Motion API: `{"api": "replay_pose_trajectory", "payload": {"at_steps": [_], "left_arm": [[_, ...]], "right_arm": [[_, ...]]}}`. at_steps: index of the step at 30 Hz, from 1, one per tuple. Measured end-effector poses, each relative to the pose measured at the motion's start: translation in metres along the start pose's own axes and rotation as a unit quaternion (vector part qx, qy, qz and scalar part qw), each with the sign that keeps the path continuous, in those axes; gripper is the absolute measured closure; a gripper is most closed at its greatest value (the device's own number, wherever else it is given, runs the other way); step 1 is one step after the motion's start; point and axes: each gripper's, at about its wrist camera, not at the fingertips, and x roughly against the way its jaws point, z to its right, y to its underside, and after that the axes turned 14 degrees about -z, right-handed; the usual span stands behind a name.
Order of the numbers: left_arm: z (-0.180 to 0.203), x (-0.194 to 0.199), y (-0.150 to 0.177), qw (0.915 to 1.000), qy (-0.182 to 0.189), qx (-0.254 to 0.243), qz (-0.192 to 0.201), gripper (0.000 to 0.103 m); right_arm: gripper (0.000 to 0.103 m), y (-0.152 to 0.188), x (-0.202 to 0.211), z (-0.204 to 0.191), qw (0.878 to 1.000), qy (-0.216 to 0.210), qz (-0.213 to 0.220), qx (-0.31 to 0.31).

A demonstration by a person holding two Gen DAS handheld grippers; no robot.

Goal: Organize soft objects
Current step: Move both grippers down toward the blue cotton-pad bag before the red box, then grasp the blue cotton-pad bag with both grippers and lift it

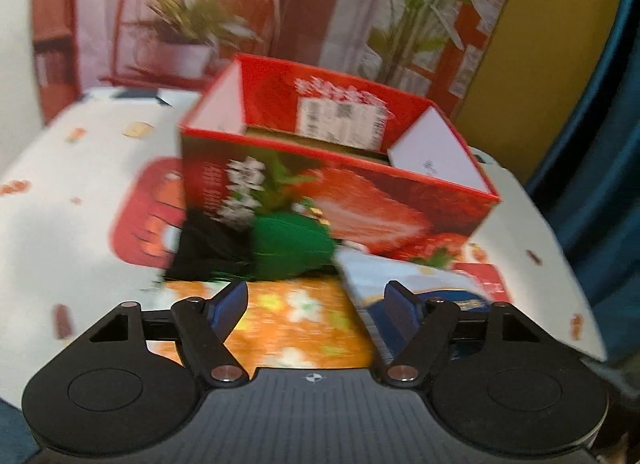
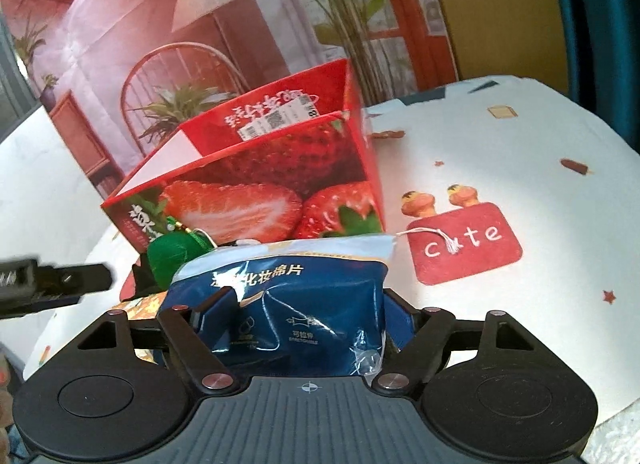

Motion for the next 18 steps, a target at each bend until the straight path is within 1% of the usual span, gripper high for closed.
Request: {"api": "replay_pose_trajectory", "payload": {"at_steps": [4,5,9,12,16,17,18], "left_arm": [[0.021,-0.019,-0.004,0.9995,0.017,-0.022,-0.013,0.029],[0.026,-0.024,-0.004,0.9993,0.024,-0.023,-0.017,0.031],[0.036,-0.045,-0.003,0.9970,0.056,-0.029,-0.045,0.048],[0.036,-0.056,0.001,0.9954,0.079,-0.015,-0.051,0.048],[0.030,-0.062,0.003,0.9937,0.101,0.002,-0.049,0.048],[0.029,-0.063,0.003,0.9933,0.105,0.005,-0.049,0.049],[0.028,-0.063,0.003,0.9914,0.118,0.001,-0.057,0.051]], "right_arm": [[0.029,0.001,0.001,0.001,1.000,-0.008,-0.001,0.003],[0.030,0.001,0.001,0.003,1.000,-0.009,-0.001,0.002],[0.033,0.001,0.000,0.006,1.000,-0.010,-0.002,0.004],[0.037,0.002,0.001,0.004,1.000,-0.004,-0.003,0.020],[0.038,0.002,0.000,0.003,1.000,-0.004,-0.004,0.026],[0.039,0.002,-0.001,0.003,1.000,-0.003,-0.004,0.026],[0.039,0.002,-0.001,0.002,1.000,-0.003,-0.005,0.028]]}}
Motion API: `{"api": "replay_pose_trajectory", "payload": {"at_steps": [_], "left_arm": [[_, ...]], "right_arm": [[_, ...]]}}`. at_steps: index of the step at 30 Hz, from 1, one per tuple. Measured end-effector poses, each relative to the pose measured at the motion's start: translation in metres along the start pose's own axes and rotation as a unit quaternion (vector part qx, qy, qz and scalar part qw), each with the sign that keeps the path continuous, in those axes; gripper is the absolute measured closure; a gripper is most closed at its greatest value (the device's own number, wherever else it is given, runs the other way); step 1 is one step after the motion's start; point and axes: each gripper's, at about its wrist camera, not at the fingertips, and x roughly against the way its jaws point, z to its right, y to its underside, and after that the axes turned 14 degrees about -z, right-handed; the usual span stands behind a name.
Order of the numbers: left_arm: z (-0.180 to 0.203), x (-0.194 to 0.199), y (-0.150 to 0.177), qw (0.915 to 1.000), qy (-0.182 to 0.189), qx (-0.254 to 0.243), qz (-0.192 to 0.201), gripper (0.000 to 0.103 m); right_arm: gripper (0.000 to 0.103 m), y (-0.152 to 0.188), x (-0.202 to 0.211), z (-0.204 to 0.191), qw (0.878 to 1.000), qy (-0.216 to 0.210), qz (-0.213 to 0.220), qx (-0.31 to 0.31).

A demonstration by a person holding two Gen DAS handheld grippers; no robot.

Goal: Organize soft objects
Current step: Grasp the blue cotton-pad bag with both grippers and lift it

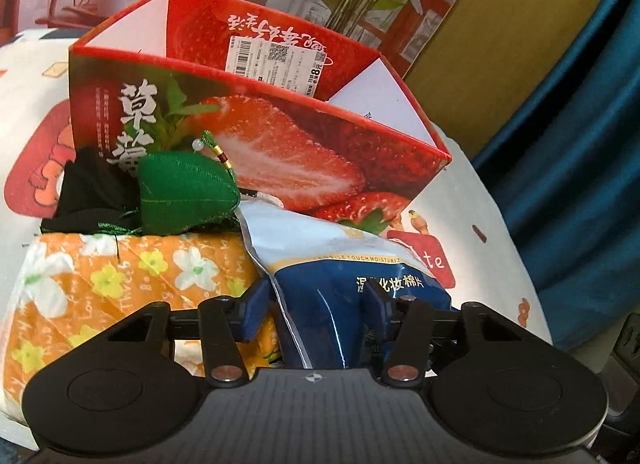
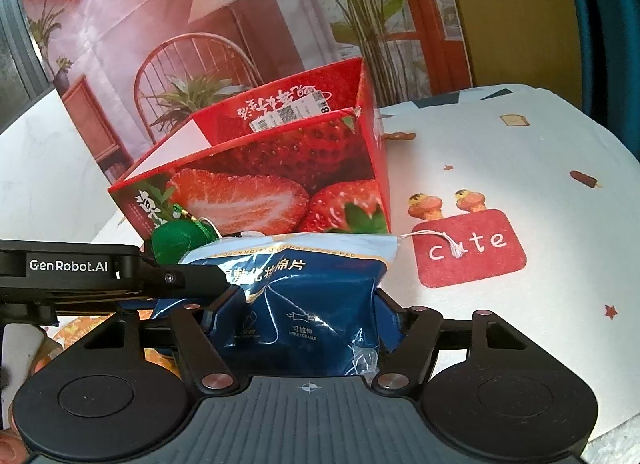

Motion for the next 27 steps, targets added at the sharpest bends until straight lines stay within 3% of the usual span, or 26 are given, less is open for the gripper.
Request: {"api": "replay_pose_trajectory", "payload": {"at_steps": [8,19,27], "left_arm": [[0.003,0.021,0.012,0.9991,0.007,-0.008,0.041,0.054],[0.014,0.055,0.014,0.9931,0.026,-0.034,0.109,0.054],[0.016,0.082,0.020,0.9879,0.017,-0.051,0.146,0.054]], "right_arm": [[0.044,-0.001,0.012,-0.011,0.999,0.009,0.016,0.031],[0.045,-0.007,0.046,-0.034,0.994,0.021,0.076,0.079],[0.046,-0.016,0.067,-0.051,0.988,0.016,0.105,0.115]]}}
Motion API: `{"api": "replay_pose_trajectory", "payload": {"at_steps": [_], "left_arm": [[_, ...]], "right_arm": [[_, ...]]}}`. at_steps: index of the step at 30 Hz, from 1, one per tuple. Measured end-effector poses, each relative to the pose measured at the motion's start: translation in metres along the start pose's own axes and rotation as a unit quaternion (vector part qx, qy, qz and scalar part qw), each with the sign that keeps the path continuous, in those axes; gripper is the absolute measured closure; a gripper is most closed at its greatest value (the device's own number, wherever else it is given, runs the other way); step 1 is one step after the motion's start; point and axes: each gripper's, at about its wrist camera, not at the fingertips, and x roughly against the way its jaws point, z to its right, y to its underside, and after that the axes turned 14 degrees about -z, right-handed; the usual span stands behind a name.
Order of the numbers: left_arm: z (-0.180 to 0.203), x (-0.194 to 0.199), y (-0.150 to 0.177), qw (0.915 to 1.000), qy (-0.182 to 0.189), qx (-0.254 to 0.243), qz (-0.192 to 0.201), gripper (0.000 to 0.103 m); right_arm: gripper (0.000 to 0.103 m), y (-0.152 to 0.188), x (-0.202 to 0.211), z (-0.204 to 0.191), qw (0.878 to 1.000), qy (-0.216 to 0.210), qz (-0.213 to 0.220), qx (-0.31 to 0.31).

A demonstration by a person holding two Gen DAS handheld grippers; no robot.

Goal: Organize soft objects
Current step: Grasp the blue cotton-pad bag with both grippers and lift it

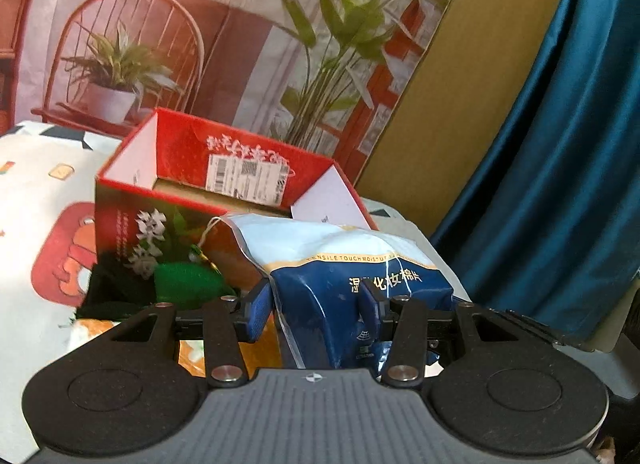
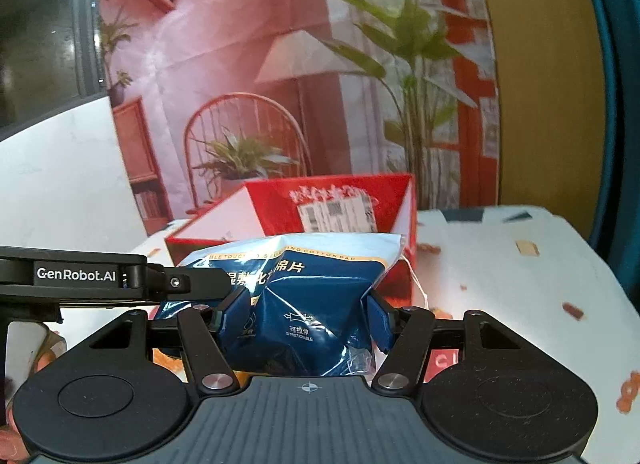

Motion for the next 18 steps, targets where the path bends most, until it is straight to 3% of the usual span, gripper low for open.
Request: {"api": "replay_pose_trajectory", "payload": {"at_steps": [8,18], "left_arm": [[-0.010,0.021,-0.017,0.9994,-0.014,-0.019,0.027,0.054],[-0.014,0.032,-0.093,0.9935,-0.049,-0.081,0.064,0.053]], "right_arm": [[0.047,-0.028,0.004,-0.020,0.999,-0.014,0.012,0.041],[0.047,-0.102,-0.014,-0.035,0.996,-0.045,0.034,0.066]]}}
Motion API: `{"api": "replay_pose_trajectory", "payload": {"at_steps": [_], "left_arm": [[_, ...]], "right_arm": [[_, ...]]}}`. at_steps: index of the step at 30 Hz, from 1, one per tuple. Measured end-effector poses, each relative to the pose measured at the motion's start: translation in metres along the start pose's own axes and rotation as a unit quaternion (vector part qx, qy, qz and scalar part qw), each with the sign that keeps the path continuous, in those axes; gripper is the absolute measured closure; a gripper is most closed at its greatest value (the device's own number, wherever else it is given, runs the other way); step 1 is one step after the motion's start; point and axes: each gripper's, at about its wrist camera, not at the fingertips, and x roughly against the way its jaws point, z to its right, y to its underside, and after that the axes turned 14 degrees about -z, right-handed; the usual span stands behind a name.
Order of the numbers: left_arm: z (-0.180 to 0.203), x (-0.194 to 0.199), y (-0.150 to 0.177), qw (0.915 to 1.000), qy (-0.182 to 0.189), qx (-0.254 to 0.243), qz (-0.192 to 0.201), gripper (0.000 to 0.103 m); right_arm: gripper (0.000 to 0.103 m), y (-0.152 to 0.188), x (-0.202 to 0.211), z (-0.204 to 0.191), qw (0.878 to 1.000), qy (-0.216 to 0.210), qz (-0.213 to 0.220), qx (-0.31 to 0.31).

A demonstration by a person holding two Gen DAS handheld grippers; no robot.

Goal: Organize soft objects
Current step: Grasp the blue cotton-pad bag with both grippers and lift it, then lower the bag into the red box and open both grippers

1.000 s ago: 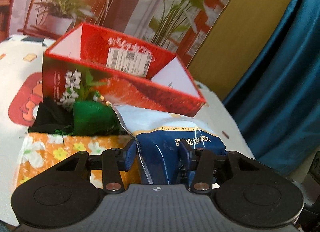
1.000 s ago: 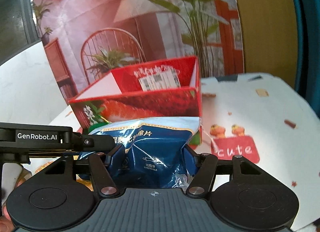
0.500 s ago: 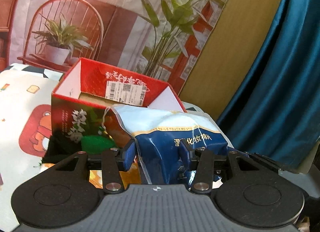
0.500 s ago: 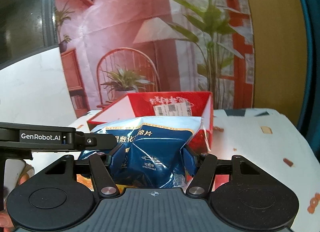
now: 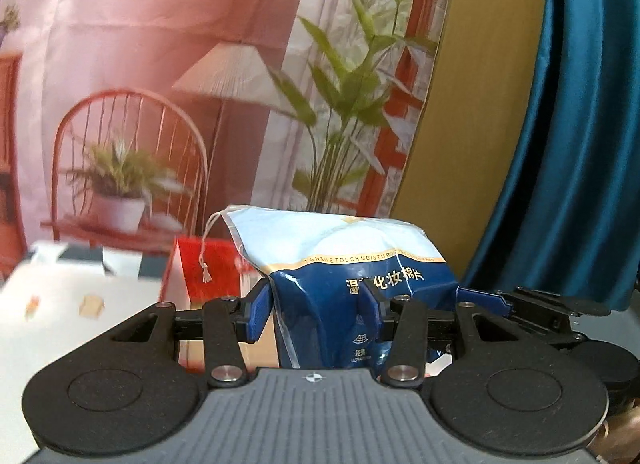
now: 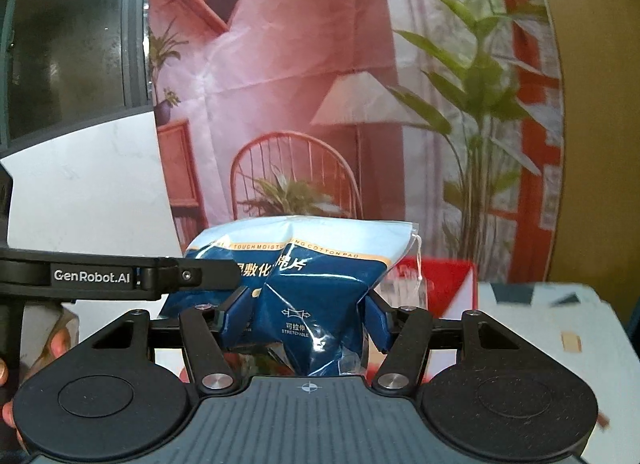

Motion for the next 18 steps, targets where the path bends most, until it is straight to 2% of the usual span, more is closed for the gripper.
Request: {"api": "replay_pose_trajectory", "payload": {"at_steps": [6,9,14,18], "left_arm": [[-0.013,-0.053,-0.040,0.9998,-0.008,0.005,-0.019,0.049],[-0.021,-0.088,-0.042,0.9983,-0.016,0.012,-0.054,0.049],[-0.035,-0.134,-0.028,0.9922,-0.005,0.044,-0.116,0.050],[-0.035,-0.157,-0.021,0.9879,-0.002,0.036,-0.151,0.050]], "right_arm": [[0.047,-0.039,-0.050,0.013,1.000,0.007,0.001,0.001],[0.047,-0.045,-0.083,0.024,1.000,0.018,-0.023,-0.005],[0.047,-0.032,-0.129,0.042,0.995,0.023,-0.087,-0.034],[0.047,-0.017,-0.152,0.054,0.990,0.028,-0.131,-0.046]]}}
